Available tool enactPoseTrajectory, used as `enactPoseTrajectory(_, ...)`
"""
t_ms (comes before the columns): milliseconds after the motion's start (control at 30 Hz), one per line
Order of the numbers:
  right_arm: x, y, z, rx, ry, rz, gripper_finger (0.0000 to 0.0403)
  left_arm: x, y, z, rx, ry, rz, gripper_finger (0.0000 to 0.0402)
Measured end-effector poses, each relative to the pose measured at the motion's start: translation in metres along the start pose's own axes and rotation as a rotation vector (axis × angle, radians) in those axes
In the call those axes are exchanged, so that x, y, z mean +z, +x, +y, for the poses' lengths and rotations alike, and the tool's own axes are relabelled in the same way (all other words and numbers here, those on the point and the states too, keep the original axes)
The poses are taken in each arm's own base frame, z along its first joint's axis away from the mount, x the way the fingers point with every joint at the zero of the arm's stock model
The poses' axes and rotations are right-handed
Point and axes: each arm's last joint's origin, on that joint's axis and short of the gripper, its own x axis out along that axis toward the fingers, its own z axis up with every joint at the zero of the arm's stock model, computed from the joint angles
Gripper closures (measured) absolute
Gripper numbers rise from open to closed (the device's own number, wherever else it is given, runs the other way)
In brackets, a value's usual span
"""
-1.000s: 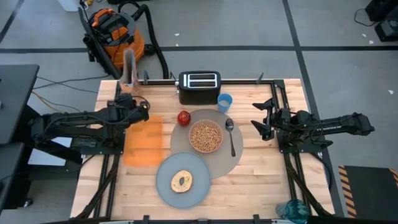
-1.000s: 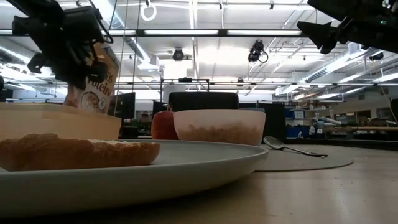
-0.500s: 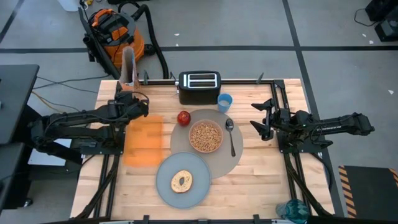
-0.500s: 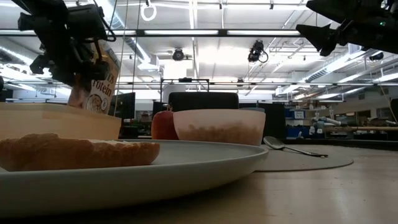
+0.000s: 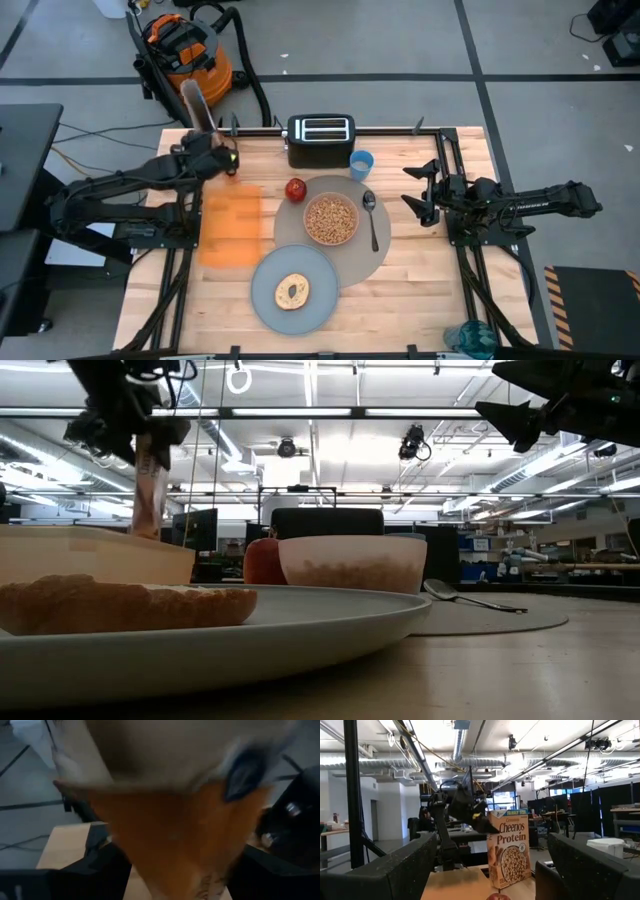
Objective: Arrange a breakfast setting
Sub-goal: Put the cereal into the transparent pink bowl
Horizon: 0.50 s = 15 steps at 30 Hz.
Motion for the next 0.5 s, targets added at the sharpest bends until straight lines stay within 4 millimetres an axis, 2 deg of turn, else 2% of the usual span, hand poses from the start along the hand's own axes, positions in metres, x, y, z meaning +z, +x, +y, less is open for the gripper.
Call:
enactPoseTrajectory(300,0.0,0.0,0.0,0.003,0.019,0.002,0.0015,0.043,-0.021,0.002,-0.016,0.004,-0.102,0.0127)
enactPoseTrajectory(500,0.0,0.0,0.0,0.004,0.02,0.003,0.0015,0.054,-0.027,0.003,-0.026,0.004,-0.123,0.0127)
